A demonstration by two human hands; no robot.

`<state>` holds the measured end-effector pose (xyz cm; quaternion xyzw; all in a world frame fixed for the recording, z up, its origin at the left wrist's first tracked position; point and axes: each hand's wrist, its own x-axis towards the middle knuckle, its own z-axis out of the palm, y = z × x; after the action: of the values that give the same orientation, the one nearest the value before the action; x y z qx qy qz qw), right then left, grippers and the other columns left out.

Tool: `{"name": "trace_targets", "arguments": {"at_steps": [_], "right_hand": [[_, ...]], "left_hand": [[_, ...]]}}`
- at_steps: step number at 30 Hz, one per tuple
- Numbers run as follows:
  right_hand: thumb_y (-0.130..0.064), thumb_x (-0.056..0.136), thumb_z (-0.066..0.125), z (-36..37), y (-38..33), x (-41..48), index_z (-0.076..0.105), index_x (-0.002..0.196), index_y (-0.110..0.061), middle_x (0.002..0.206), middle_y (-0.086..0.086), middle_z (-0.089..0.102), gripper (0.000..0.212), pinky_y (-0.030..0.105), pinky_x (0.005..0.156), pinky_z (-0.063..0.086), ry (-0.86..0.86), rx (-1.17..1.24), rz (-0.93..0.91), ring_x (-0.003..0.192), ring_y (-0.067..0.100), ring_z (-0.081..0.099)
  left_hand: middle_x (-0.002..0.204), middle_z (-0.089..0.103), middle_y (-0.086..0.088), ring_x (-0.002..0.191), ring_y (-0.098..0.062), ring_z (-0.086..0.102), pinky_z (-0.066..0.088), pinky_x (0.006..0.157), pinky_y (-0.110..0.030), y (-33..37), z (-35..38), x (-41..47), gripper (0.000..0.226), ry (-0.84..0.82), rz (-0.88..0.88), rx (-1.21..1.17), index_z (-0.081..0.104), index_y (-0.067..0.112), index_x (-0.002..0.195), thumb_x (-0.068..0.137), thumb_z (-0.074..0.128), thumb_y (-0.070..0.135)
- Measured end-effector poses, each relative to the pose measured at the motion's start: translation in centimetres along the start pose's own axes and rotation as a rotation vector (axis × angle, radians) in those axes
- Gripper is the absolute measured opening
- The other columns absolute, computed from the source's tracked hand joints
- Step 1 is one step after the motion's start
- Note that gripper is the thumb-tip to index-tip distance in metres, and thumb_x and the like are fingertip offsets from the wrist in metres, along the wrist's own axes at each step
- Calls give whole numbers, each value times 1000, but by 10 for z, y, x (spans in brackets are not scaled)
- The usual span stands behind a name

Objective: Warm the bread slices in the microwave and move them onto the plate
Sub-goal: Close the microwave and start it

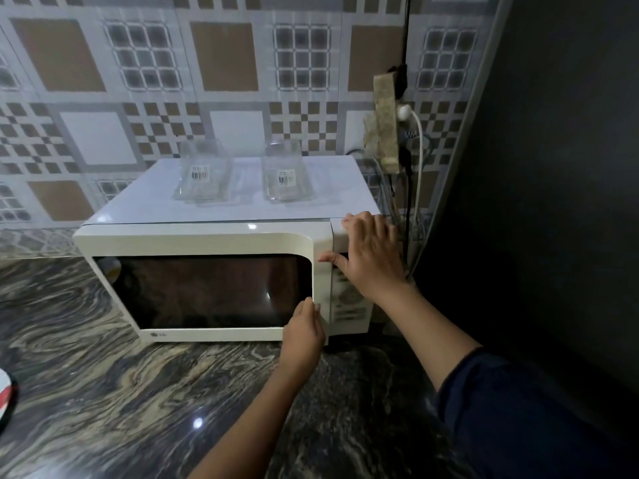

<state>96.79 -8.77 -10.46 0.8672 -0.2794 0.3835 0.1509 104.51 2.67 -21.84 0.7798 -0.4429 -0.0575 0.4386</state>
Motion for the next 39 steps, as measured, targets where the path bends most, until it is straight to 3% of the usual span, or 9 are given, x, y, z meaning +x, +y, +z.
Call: {"name": "trace_targets", "arguments": {"at_steps": [5,8,14,19,23,26,31,36,39], "right_hand": [[-73,74,32,5,-3,3,46,98,-13,94,8,61,67,33,71,44,89,21,51,79,27,59],[-75,72,35,6,1,3,43,100,-15,95,7,61,67,33,72,43,92,44,61,83,26,58],[-62,77,55,12,7,-11,43,120,-11,124,11,53,67,34,101,30,126,252,34,116,23,43],[-40,71,75,17,23,-50,29,140,2,142,20,30,94,25,114,21,127,497,307,134,27,27],[-22,73,79,35,31,-84,20,146,-5,149,15,27,96,34,112,29,-194,652,512,139,26,28],[-14,75,77,52,33,-106,21,146,-8,149,12,31,91,30,109,29,-365,699,550,138,24,31],[-17,74,78,65,24,-115,31,143,-12,141,10,41,84,29,102,36,-379,749,685,131,23,38],[-11,72,79,66,18,-111,39,136,-10,133,10,49,76,10,82,34,-296,835,755,121,21,49],[-12,71,80,69,20,-110,41,134,-11,131,10,50,75,13,82,37,-304,828,764,118,21,51]], "left_hand": [[82,47,-1,70,-17,46,27,61,-28,6,5,7,23,36,-44,-29,46,9,83,99,34,20],[80,46,-1,70,-17,45,25,60,-26,4,6,7,23,34,-32,-73,43,12,80,100,34,19],[84,49,-7,74,-18,46,35,67,-30,1,2,6,26,-33,-38,-147,47,7,84,101,32,21],[94,53,-9,83,-20,50,35,70,-27,-1,4,7,28,-53,-55,-131,51,3,94,101,31,22],[96,53,-11,84,-20,48,33,69,-26,-4,5,7,29,-47,-48,-125,51,2,95,101,31,22],[95,54,-14,84,-23,49,34,69,-27,-5,4,9,28,-49,-32,-102,51,1,93,101,32,20],[95,55,-16,85,-27,52,40,73,-35,-7,2,12,31,-69,-13,-78,51,-1,94,101,31,22],[97,56,-15,87,-26,53,38,73,-33,-9,1,13,32,-85,-3,-68,51,0,97,101,31,23],[96,55,-14,86,-24,52,37,71,-30,-10,1,13,32,-95,-4,-74,51,1,97,102,31,25]]}}
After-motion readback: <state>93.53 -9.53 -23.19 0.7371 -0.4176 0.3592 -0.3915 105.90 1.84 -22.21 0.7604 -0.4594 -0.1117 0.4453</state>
